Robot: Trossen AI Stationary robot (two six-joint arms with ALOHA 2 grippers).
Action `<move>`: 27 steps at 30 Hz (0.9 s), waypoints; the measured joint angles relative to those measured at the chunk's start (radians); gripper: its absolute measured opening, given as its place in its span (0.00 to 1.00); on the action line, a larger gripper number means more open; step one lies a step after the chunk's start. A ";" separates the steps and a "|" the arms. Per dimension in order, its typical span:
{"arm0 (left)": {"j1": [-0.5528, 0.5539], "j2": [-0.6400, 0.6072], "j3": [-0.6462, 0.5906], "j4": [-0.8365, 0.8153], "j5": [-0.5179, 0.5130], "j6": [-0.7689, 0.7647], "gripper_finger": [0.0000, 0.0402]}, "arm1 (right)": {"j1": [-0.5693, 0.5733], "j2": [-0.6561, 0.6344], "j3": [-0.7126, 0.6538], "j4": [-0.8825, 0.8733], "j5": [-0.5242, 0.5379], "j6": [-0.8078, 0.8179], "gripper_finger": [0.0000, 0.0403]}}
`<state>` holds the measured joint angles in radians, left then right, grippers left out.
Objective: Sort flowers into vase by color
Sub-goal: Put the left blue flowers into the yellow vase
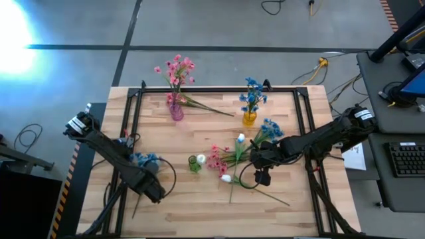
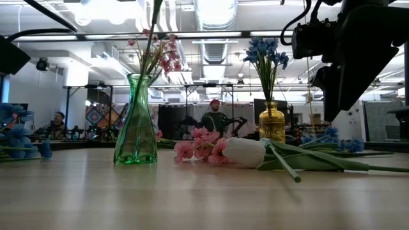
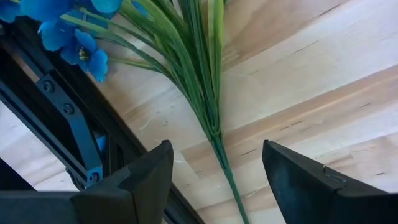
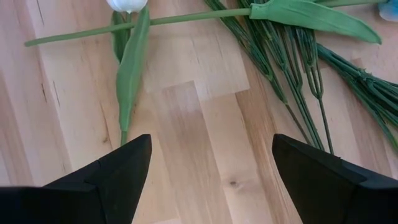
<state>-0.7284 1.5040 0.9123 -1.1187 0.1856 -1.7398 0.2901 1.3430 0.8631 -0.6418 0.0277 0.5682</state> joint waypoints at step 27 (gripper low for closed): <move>-0.071 -0.003 -0.201 0.265 -0.064 -0.196 0.33 | 0.000 0.000 0.000 0.013 0.000 0.010 0.81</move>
<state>-0.7998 1.5009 0.7116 -0.8534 0.1221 -1.9358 0.2901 1.3426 0.8631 -0.6292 0.0277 0.5785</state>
